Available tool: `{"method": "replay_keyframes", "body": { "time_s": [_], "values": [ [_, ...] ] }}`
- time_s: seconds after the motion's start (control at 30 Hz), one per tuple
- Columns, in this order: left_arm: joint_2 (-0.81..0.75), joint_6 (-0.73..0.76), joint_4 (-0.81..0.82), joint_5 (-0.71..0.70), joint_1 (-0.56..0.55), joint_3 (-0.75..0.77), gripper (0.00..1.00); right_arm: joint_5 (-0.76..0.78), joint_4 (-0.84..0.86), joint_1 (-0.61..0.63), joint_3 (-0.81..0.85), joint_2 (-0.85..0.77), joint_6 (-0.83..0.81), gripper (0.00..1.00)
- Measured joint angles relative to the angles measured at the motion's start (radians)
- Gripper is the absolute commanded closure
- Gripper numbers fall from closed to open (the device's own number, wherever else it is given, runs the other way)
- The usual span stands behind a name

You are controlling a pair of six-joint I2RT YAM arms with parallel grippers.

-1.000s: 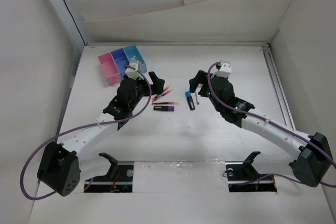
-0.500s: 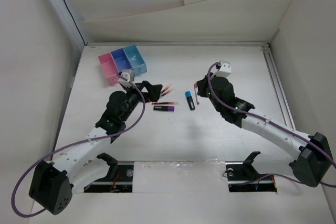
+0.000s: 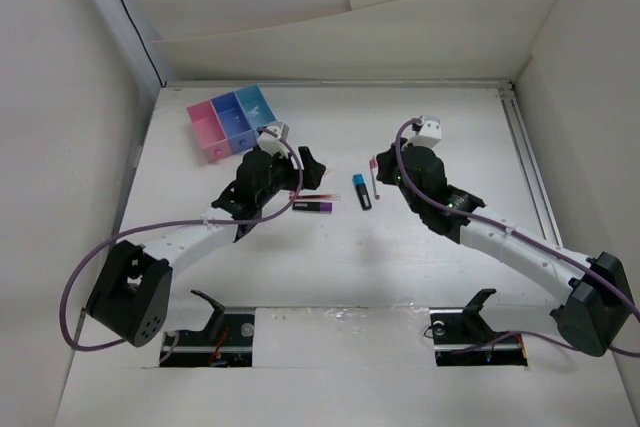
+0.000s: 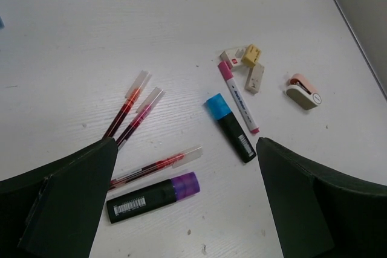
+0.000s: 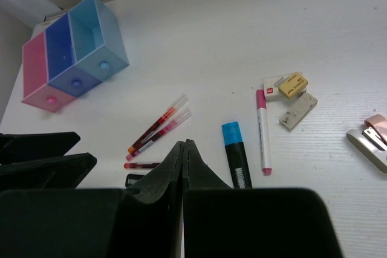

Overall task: Sort the stationery into containers
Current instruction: Pick up the pen from the center of the board.

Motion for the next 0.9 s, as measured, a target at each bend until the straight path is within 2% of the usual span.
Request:
{"method": "replay_keyframes", "body": {
  "time_s": [0.2,0.37,0.47,0.5,0.53,0.6,0.67,0.7,0.73,0.9],
  "values": [
    [0.000,-0.005,0.032,-0.014,0.000,0.000,0.00,0.010,0.000,-0.012,0.000,-0.002,0.000,0.99],
    [-0.096,-0.021,0.079,0.008,0.000,-0.019,0.00,0.011,0.000,-0.013,0.000,-0.002,0.001,0.97],
    [-0.181,-0.023,0.119,0.024,0.000,-0.032,0.29,0.011,0.000,-0.013,-0.001,-0.002,0.001,0.97],
    [-0.198,-0.022,0.129,0.023,0.000,-0.029,0.60,0.011,0.000,-0.013,-0.001,-0.002,0.001,0.97],
    [-0.203,-0.023,0.129,0.017,-0.001,-0.019,0.72,0.011,0.000,-0.013,-0.001,-0.002,0.001,0.97],
    [-0.179,0.003,0.092,-0.014,-0.002,0.026,0.74,0.011,0.000,-0.013,-0.001,-0.002,0.001,0.97],
    [-0.111,0.023,0.039,-0.056,-0.001,0.095,0.71,0.011,0.000,-0.013,-0.001,-0.002,0.001,0.97],
    [-0.063,0.031,0.006,-0.080,-0.001,0.136,0.65,0.011,0.000,-0.013,-0.002,-0.003,0.001,0.97],
    [-0.018,0.040,-0.023,-0.101,-0.001,0.169,0.65,0.011,0.000,-0.013,-0.002,-0.004,0.001,0.97],
    [0.241,0.080,-0.163,-0.193,-0.006,0.289,0.50,0.012,0.000,-0.013,-0.002,-0.017,0.010,0.97]
  ]
}}
